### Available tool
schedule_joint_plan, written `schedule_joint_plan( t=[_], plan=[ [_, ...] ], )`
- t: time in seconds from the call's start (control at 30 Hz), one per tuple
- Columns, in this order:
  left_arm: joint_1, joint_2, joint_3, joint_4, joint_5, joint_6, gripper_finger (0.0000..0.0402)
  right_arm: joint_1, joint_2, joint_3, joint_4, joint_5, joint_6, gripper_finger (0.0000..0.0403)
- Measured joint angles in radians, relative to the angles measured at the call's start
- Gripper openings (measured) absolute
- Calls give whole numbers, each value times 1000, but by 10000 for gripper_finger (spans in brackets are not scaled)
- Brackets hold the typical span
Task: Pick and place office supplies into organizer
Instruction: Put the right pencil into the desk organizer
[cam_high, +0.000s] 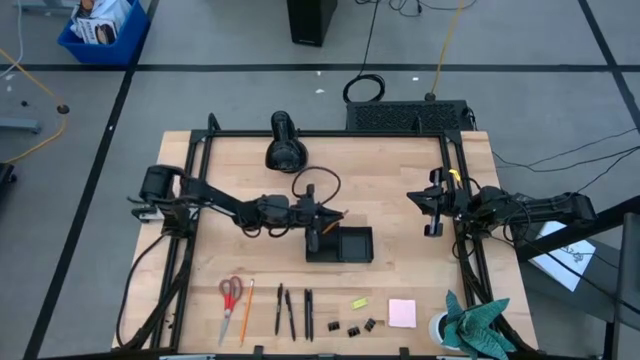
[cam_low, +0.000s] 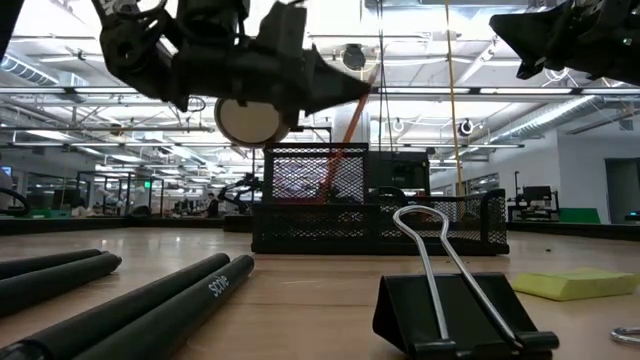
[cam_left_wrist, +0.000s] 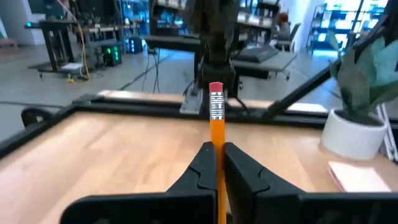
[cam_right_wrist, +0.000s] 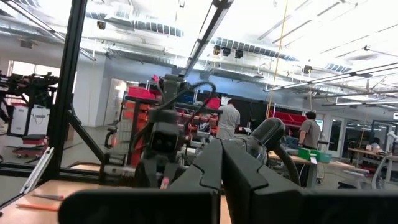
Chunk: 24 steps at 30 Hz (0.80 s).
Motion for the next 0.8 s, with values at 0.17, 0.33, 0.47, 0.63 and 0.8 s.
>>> schedule_joint_plan(
  t=[0.17,0.33,0.47,0.63,0.8],
  plan=[
    [-3,36,0,2,-1,-5,15,0,2,0,0,0,0,0],
    [-3,73,-1,25,-21,-3,30,0,6,0,-8,0,2,0],
    [-3,81,0,45,-17,-5,29,0,8,0,-8,0,3,0],
    [4,78,0,45,-28,-85,30,0,8,0,-8,0,3,0],
    [6,75,0,47,-28,-113,65,0,8,0,-8,0,3,0]
  ],
)
